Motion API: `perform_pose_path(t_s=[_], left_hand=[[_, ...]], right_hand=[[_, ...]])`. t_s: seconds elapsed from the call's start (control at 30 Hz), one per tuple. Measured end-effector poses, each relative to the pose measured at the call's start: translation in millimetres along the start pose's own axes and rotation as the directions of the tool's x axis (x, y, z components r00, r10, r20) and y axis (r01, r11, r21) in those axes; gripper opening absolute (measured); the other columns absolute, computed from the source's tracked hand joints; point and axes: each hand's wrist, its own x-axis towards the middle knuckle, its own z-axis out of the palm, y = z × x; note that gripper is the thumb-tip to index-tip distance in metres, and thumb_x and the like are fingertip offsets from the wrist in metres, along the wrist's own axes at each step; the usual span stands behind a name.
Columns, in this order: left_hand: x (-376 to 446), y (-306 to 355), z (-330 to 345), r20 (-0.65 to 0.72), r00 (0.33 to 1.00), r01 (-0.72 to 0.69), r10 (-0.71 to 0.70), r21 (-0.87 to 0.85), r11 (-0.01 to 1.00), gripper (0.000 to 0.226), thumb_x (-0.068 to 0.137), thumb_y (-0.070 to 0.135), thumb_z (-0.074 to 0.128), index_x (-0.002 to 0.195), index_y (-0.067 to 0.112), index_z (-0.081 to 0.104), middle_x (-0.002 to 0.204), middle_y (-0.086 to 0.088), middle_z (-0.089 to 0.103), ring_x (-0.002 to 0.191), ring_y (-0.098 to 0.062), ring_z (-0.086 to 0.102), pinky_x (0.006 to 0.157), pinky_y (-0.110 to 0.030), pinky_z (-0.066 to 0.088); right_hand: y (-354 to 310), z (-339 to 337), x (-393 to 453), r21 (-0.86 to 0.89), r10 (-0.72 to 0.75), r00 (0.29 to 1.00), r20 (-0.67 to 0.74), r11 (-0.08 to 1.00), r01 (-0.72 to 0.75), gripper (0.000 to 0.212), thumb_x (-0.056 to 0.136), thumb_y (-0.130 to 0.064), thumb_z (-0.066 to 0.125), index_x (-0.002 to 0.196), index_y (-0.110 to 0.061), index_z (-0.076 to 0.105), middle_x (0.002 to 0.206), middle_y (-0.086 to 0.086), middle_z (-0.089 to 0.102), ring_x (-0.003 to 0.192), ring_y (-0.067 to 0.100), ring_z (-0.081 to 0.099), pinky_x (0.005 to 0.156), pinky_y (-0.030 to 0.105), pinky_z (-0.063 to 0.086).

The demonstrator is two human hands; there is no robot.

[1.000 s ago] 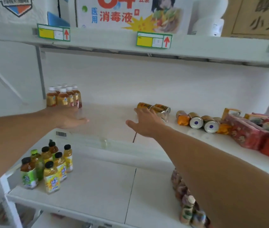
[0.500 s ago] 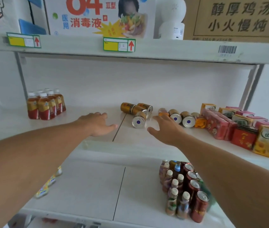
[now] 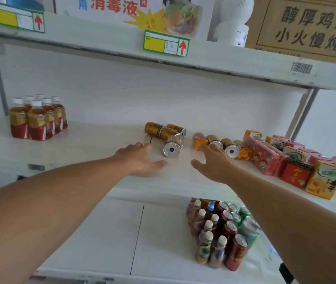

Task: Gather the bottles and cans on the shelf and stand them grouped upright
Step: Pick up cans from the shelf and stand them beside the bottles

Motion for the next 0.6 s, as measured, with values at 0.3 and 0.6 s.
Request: perform_pose_path(t_s=[0.3, 0.6], left_hand=[[32.0, 46.1, -13.3, -0.071, 0.997, -0.019, 0.015, -0.058, 0.998, 0.104, 0.063, 0.105, 0.041, 0.141, 0.037, 0.048, 0.144, -0.002, 0.058, 0.124, -0.031, 0.061, 0.092, -0.043, 0.049], [76.6, 117.8, -7.3, -0.123, 0.987, 0.089, -0.098, -0.077, 0.993, 0.081, 0.081, 0.075, 0.058, 0.150, 0.037, 0.039, 0.145, 0.008, 0.056, 0.128, -0.029, 0.062, 0.100, -0.044, 0.052]], right_hand=[[16.3, 3.7, 41.4, 0.080, -0.038, 0.998, -0.041, 0.996, 0.041, 0.054, 0.107, -0.054, 0.040, 0.152, -0.025, 0.047, 0.159, 0.006, 0.040, 0.142, 0.038, 0.042, 0.107, 0.050, 0.042], [41.8, 3.8, 114.7, 0.190, -0.142, 0.988, -0.058, 0.970, 0.150, 0.050, 0.105, -0.055, 0.037, 0.143, -0.027, 0.053, 0.137, 0.009, 0.055, 0.130, 0.036, 0.052, 0.088, 0.040, 0.037]])
